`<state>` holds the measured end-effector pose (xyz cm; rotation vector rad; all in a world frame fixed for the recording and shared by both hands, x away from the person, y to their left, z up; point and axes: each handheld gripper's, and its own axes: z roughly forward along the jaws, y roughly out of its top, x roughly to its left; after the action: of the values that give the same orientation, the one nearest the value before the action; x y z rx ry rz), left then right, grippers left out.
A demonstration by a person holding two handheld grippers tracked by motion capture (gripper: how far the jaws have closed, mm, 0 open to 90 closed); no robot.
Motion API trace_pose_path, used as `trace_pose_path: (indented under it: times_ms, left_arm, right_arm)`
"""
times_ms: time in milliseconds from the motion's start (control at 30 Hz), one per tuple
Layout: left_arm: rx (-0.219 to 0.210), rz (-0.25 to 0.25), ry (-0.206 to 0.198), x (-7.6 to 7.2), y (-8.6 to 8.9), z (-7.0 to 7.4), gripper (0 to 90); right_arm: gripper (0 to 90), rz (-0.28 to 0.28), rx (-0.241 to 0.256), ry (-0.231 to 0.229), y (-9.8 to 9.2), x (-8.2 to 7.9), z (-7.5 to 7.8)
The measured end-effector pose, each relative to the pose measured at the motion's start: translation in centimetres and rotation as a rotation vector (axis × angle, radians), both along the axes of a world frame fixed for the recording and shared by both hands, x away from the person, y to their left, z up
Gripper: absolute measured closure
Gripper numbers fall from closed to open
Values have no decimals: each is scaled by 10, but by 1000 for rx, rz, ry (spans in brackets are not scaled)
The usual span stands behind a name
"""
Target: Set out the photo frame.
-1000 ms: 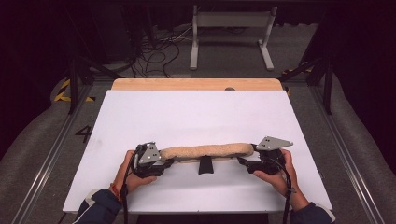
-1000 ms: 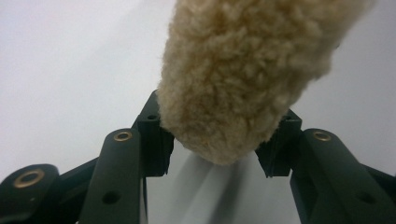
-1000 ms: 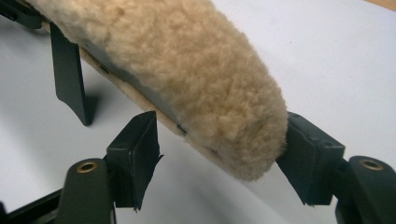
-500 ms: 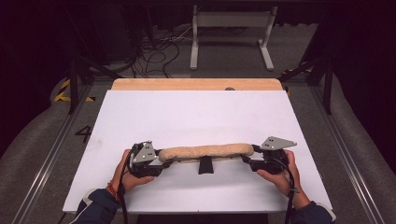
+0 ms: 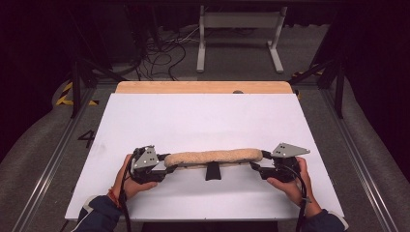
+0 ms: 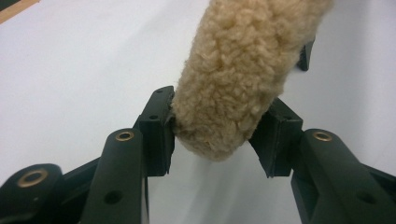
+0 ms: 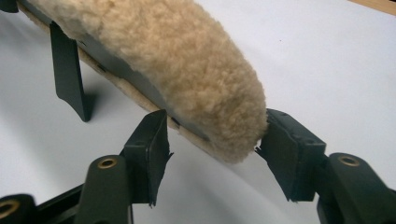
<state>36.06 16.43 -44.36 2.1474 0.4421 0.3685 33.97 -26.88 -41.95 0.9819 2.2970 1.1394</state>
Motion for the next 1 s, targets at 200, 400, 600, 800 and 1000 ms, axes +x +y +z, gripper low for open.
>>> trace_pose_path:
  times_ms: [200,400,600,800,1000]
  left_arm:
    - [-41,5,13,-1,1,2,521]
    - [-59,6,3,-4,-1,7,517]
    - [-82,13,-7,-9,3,12,516]
    - [-100,3,-25,-12,6,18,536]
    - [-103,0,-25,-15,7,18,559]
  right_arm:
    - [461,-13,-4,-10,0,0,0]
    - [474,-14,-15,-25,0,-5,2]
    - [487,5,-3,-47,-4,-9,8]
    - [608,-10,-9,-48,-7,-10,8]
    - [627,-16,-25,-51,-5,-10,8]
